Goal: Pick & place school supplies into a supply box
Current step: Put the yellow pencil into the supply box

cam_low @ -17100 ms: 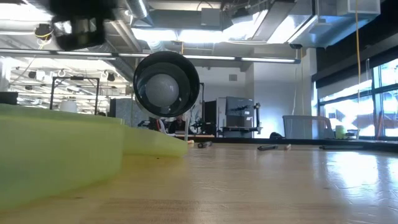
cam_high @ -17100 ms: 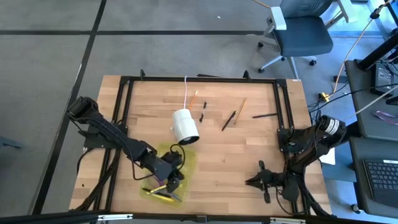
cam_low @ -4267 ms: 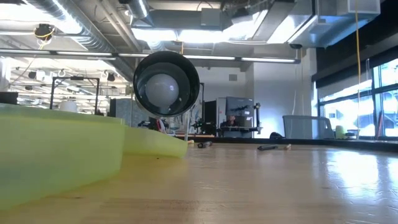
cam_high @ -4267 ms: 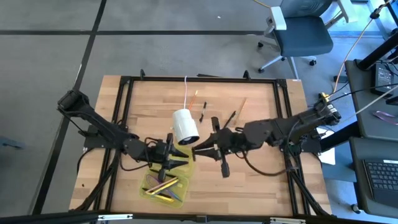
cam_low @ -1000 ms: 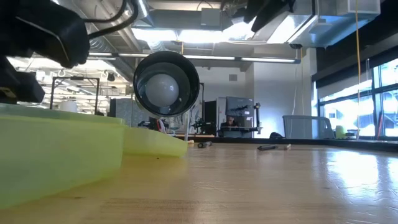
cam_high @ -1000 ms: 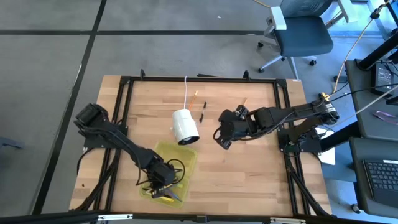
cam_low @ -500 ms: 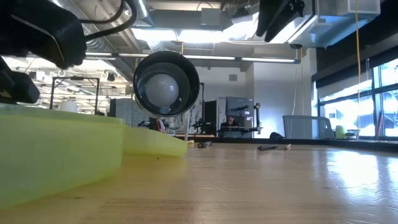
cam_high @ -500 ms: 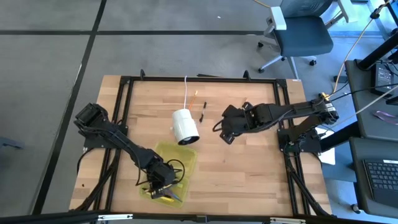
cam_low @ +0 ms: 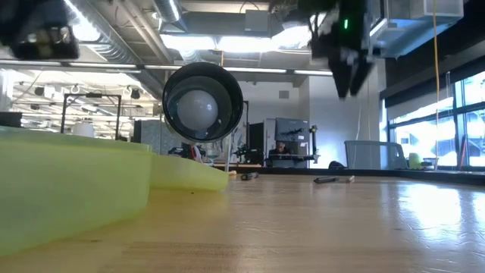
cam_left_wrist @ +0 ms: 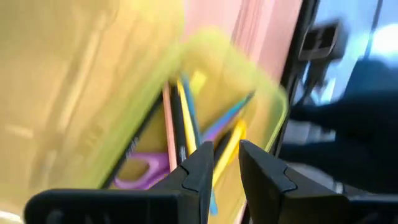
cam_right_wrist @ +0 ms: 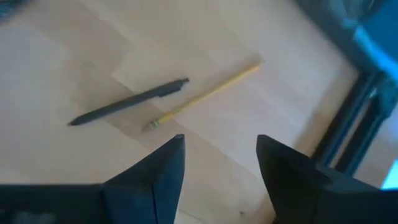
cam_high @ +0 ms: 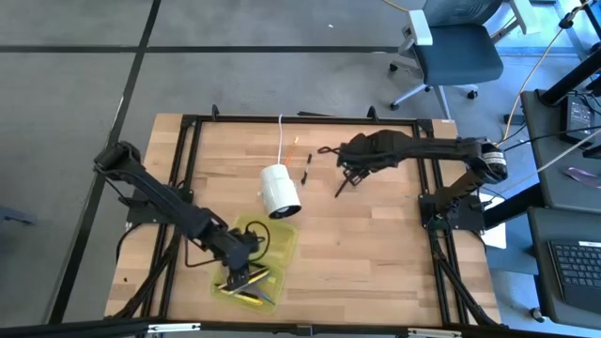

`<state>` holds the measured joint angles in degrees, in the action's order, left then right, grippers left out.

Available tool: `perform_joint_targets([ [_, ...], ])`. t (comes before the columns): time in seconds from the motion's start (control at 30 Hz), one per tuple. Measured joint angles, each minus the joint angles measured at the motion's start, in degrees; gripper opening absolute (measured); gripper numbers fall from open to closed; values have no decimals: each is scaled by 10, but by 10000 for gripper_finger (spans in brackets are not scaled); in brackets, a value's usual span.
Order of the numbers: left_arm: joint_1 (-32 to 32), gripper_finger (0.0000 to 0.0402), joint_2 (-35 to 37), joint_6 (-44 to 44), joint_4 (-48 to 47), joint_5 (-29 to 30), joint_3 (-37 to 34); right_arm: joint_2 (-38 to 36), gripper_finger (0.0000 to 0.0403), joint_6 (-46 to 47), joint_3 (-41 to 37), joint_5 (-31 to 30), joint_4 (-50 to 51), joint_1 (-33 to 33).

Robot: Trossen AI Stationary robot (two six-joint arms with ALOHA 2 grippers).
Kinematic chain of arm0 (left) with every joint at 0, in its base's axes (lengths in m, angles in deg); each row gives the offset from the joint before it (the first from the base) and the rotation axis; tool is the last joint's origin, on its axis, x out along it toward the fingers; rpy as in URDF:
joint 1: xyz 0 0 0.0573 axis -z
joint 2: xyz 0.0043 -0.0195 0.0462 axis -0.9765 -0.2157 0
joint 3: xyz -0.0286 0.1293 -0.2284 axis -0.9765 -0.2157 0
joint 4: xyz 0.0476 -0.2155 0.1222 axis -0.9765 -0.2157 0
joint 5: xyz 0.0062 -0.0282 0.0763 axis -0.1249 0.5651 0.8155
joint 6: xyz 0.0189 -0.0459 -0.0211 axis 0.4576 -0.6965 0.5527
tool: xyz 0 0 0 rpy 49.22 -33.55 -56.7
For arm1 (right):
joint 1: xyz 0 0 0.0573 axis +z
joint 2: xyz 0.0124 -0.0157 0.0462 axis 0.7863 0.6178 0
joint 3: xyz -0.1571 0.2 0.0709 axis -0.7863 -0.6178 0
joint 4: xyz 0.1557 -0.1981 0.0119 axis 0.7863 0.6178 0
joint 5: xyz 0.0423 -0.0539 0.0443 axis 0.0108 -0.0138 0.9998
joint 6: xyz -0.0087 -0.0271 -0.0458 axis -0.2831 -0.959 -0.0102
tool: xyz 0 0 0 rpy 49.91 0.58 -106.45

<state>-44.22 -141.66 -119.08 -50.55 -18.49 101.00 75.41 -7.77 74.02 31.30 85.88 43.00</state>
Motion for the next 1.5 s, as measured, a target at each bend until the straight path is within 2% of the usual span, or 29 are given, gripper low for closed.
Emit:
perform_joint_targets([
  [0.13,0,69,25,1,7,47,0,0,202,-11,-95,32,-112,-47],
  [0.27,0,70,34,12,7,57,0,1,202,-15,-171,88,-249,-76],
  [0.33,0,71,34,18,6,57,0,1,202,-10,-194,100,-280,-82],
  [0.57,0,70,34,22,6,60,0,0,202,46,-249,98,-328,-85],
  [1.23,0,72,34,22,6,62,0,0,202,94,-340,96,-483,-85],
  [1.5,0,71,34,22,6,62,0,0,202,106,-350,94,-479,-85],
])
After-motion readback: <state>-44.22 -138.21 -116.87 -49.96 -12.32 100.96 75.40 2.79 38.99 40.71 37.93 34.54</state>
